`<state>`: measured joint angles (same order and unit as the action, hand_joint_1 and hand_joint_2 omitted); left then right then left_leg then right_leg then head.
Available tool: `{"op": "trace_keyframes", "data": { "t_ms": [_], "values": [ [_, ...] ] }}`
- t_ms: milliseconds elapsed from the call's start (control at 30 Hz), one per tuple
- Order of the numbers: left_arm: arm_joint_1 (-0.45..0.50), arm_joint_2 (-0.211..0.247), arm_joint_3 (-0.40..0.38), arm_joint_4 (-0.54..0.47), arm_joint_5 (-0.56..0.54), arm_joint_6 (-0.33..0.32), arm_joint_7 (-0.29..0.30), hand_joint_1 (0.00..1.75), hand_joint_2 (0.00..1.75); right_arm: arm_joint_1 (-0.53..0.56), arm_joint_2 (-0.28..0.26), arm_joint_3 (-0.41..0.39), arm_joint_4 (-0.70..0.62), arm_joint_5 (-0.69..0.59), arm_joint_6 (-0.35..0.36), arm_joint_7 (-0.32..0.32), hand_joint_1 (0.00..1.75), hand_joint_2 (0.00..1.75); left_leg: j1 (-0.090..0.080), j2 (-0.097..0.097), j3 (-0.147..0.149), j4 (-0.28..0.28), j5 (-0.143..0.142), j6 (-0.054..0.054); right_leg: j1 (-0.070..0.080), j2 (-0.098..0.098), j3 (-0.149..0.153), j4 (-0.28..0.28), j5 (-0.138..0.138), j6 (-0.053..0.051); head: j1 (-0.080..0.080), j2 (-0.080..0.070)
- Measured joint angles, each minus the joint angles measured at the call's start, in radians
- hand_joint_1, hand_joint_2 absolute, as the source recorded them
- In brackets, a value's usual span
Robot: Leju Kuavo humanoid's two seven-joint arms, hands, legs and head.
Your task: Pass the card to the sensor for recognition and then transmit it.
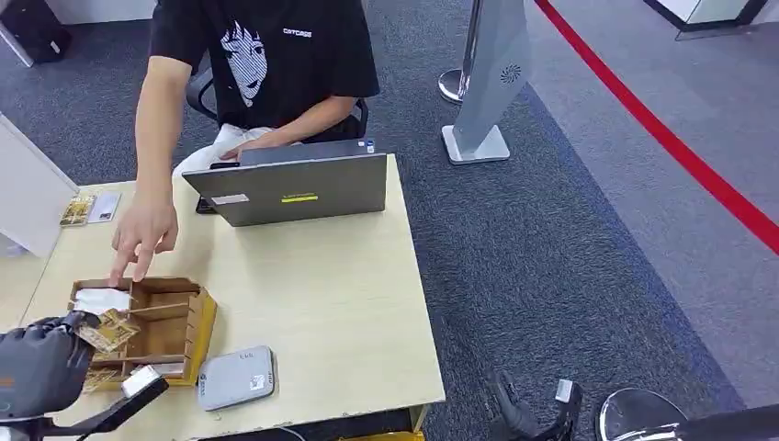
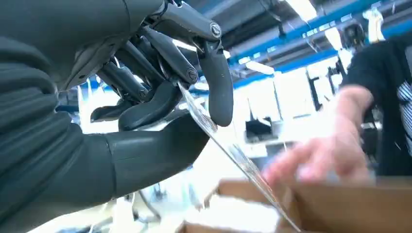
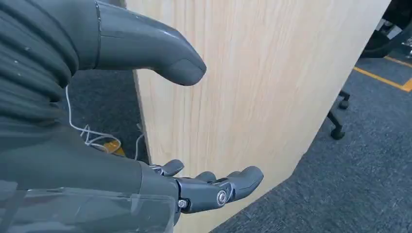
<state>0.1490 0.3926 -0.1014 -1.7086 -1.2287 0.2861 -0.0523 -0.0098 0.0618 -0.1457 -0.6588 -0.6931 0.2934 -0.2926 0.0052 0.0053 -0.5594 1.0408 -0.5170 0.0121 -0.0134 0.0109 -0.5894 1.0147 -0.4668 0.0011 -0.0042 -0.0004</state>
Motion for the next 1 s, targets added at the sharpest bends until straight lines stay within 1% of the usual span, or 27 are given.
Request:
{"op": "trace_keyframes", "data": {
  "t_ms": [167,233,267,367,467,667,833,867,900,1000],
  "values": [
    [-0.086,0.024,0.033,0.007,0.011,-0.037,-0.011,1.75,1.75,0.000,0.000,0.000,0.001,0.001,0.005,-0.002,0.00,1.75,0.000,0.000,0.000,0.000,0.000,0.000,0.000,0.000,0.000,0.000,0.000,0.000,0.000,0.000],
    [-0.134,0.031,0.038,0.017,0.014,-0.048,-0.011,1.75,1.75,-0.001,0.000,0.000,0.002,0.002,0.008,-0.002,0.00,1.75,0.000,0.000,0.000,0.000,0.000,0.000,0.000,0.000,0.000,0.000,0.000,0.000,0.000,0.000],
    [-0.157,0.046,0.043,0.038,0.020,-0.061,-0.006,1.75,1.75,-0.002,0.000,0.002,0.003,0.002,0.012,-0.004,0.00,1.75,0.000,0.000,0.000,0.000,0.000,0.000,0.000,-0.001,0.000,0.000,0.000,0.000,0.000,0.000],
    [-0.221,0.065,0.046,0.078,0.028,-0.076,-0.003,1.75,1.75,-0.004,0.000,0.004,0.008,0.002,0.015,-0.004,0.00,1.75,0.000,0.000,0.000,0.000,0.000,0.000,0.000,0.000,0.000,0.000,0.000,0.000,0.000,0.000],
    [-0.265,0.080,0.048,0.113,0.031,-0.080,-0.002,1.75,1.75,-0.006,0.000,0.010,0.013,0.002,0.015,-0.004,0.00,1.75,0.000,0.000,0.000,0.000,0.000,0.000,0.000,0.000,0.000,0.000,0.000,0.000,0.000,0.000],
    [-0.314,0.095,0.050,0.177,0.042,-0.090,0.007,1.75,1.75,-0.012,0.000,0.027,0.023,-0.002,0.018,-0.005,0.00,1.75,0.000,0.001,0.000,0.000,0.000,0.000,0.000,0.001,0.000,0.000,0.000,0.000,0.000,0.000],
    [-0.325,0.096,0.050,0.193,0.043,-0.093,0.007,1.75,1.75,-0.013,0.000,0.029,0.026,-0.002,0.018,-0.007,0.00,1.75,0.000,0.001,0.000,0.000,0.000,0.000,0.000,0.001,0.000,0.000,0.000,0.000,0.000,0.000],
    [-0.326,0.096,0.050,0.195,0.043,-0.093,0.008,1.52,1.75,-0.013,0.000,0.030,0.026,-0.002,0.018,-0.007,0.00,1.75,0.000,0.001,0.000,0.000,0.000,0.000,0.000,0.001,0.000,0.000,0.000,0.000,0.000,0.000],
    [-0.327,0.096,0.050,0.196,0.043,-0.093,0.008,0.00,1.75,-0.013,0.000,0.031,0.027,-0.002,0.018,-0.007,0.00,1.75,0.000,0.001,0.000,0.000,0.000,0.000,0.000,0.001,0.000,0.000,0.000,0.000,0.000,0.000],
    [-0.327,0.095,0.050,0.197,0.045,-0.088,0.007,0.00,1.75,-0.013,0.000,0.034,0.028,-0.003,0.018,-0.007,0.00,1.75,0.000,0.001,0.000,0.000,0.000,0.000,0.000,0.001,0.000,0.000,0.000,0.000,0.000,0.000]
  ]
}}
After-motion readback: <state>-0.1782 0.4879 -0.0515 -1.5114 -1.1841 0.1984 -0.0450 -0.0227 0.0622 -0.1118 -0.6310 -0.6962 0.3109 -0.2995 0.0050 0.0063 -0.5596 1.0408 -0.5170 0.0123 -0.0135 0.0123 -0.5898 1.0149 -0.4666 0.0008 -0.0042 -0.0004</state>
